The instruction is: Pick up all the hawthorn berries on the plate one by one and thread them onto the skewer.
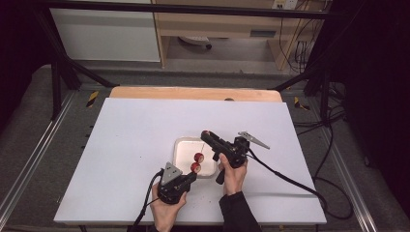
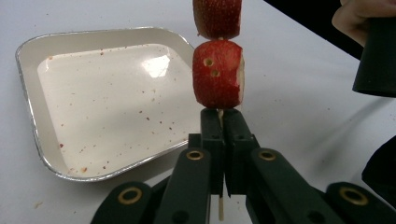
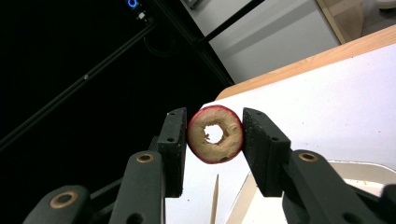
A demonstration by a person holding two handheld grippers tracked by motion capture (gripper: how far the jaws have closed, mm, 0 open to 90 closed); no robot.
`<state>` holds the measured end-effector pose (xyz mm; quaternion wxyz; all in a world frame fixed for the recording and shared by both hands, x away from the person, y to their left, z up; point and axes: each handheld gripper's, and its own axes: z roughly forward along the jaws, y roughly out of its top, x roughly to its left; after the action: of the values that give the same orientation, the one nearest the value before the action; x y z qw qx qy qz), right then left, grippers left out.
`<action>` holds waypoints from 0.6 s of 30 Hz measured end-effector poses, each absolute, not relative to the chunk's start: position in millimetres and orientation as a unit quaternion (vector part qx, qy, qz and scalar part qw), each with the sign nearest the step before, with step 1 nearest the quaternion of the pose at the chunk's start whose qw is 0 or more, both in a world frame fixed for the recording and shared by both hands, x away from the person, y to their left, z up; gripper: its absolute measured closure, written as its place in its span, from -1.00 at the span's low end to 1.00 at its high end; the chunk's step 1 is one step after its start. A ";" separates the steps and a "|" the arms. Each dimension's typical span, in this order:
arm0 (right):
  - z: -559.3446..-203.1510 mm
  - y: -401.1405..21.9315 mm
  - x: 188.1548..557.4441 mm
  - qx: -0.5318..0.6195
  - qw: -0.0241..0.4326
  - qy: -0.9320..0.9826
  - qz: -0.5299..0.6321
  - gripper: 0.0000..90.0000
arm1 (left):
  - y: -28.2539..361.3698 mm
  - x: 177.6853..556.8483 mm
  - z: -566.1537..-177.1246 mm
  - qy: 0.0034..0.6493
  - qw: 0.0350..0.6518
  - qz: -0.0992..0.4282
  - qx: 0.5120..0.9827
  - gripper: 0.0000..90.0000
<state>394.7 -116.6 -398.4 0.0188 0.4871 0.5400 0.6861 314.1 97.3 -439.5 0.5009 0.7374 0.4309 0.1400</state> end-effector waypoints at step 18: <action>-399.2 -115.5 392.4 0.483 0.009 0.537 0.691 0.37 | 96.5 314.1 -437.8 0.436 0.513 0.141 0.726 0.96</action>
<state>392.4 -115.5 -399.2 0.0085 0.4834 0.5371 0.6913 314.1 96.5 -437.8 0.5129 0.7256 0.4365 0.1410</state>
